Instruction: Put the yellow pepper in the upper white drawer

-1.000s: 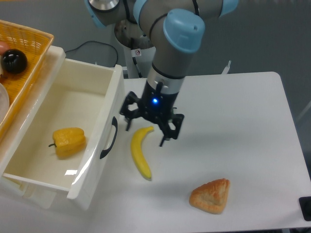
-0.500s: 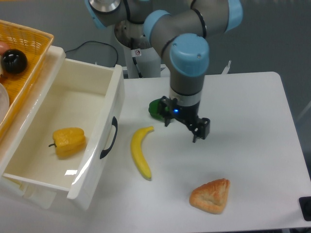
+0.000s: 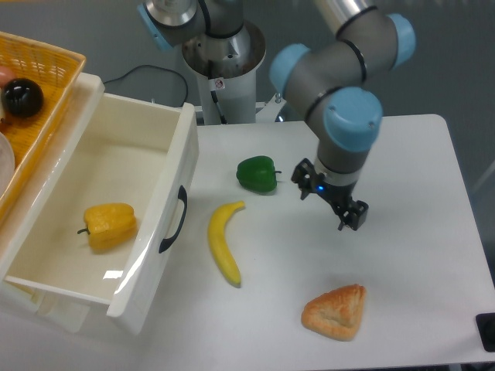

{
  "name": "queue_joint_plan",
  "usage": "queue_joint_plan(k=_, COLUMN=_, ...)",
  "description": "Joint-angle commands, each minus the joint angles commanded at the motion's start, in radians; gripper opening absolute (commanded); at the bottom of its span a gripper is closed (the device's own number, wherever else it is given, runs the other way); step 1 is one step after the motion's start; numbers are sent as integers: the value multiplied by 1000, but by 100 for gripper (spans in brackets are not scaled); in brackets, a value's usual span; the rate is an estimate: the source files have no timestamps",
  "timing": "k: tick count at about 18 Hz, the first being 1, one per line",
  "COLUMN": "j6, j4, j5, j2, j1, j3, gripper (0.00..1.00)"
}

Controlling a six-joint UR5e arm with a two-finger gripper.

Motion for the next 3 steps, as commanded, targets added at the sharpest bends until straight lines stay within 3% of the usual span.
queue_joint_plan(k=3, j6=2, j4=2, j5=-5, j2=0, j1=2, j3=0, gripper=100)
